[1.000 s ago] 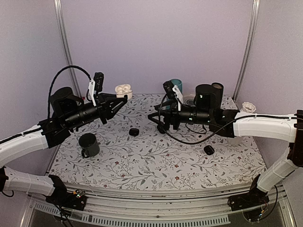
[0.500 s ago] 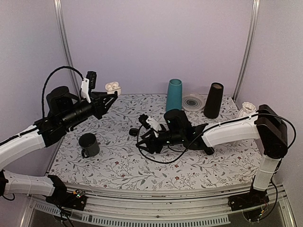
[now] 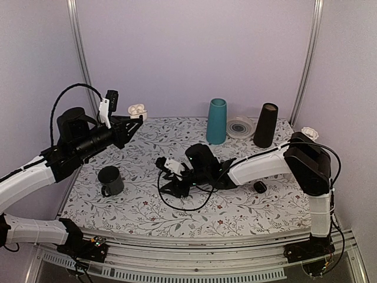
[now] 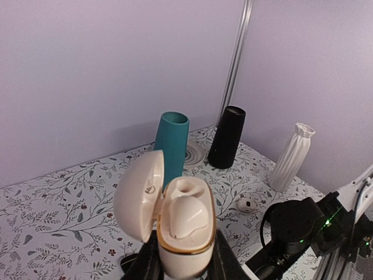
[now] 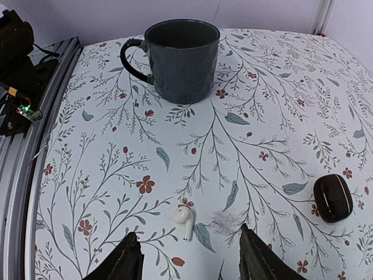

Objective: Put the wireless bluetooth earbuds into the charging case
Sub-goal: Pick up the right earbud from the center of the board.

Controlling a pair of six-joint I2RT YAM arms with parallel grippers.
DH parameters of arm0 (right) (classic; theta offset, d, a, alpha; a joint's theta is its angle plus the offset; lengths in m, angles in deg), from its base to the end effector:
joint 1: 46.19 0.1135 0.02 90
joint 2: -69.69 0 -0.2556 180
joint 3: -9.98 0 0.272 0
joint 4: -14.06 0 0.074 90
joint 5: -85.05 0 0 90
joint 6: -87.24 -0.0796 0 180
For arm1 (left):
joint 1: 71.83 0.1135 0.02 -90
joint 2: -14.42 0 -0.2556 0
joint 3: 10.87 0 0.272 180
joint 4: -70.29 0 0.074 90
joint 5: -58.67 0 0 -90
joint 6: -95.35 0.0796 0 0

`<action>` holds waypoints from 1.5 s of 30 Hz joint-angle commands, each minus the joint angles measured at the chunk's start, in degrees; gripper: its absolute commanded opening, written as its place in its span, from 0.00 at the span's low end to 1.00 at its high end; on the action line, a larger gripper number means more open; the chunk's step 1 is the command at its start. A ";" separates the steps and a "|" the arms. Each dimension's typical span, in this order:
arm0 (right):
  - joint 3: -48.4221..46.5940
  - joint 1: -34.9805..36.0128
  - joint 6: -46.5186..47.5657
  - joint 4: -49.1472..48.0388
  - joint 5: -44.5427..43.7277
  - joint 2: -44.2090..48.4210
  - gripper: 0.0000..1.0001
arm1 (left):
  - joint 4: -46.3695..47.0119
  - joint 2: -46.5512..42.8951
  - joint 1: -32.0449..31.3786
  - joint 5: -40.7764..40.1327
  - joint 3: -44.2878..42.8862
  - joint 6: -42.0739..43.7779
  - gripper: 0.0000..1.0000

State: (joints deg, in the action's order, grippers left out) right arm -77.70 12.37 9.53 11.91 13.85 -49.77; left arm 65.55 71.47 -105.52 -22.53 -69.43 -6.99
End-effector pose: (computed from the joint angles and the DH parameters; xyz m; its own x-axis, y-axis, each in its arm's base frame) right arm 0.2424 0.4457 0.1190 -0.0489 -0.4664 -0.8832 -0.9868 0.1592 -0.0293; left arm 0.2473 -0.1795 0.3266 -0.1901 -0.1271 -0.9735 0.6496 0.7272 -0.2218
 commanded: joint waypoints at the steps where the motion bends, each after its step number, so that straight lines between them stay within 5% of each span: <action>1: -3.28 1.23 9.02 0.53 2.94 -3.75 0.58 | -0.25 -1.25 1.45 1.48 -1.55 -0.36 0.00; 19: -17.98 1.29 18.01 11.14 4.34 -17.44 0.46 | -2.66 -4.19 3.93 4.15 -1.03 -0.32 0.00; 45: -25.25 0.48 19.96 25.54 4.07 -21.15 0.27 | -3.18 -4.35 5.04 6.33 -0.94 -0.74 0.00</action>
State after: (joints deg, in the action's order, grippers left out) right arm -101.96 13.22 29.60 32.50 18.12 -68.31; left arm 62.36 66.97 -101.34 -16.87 -69.54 -7.19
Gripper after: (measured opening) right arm 0.296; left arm 0.219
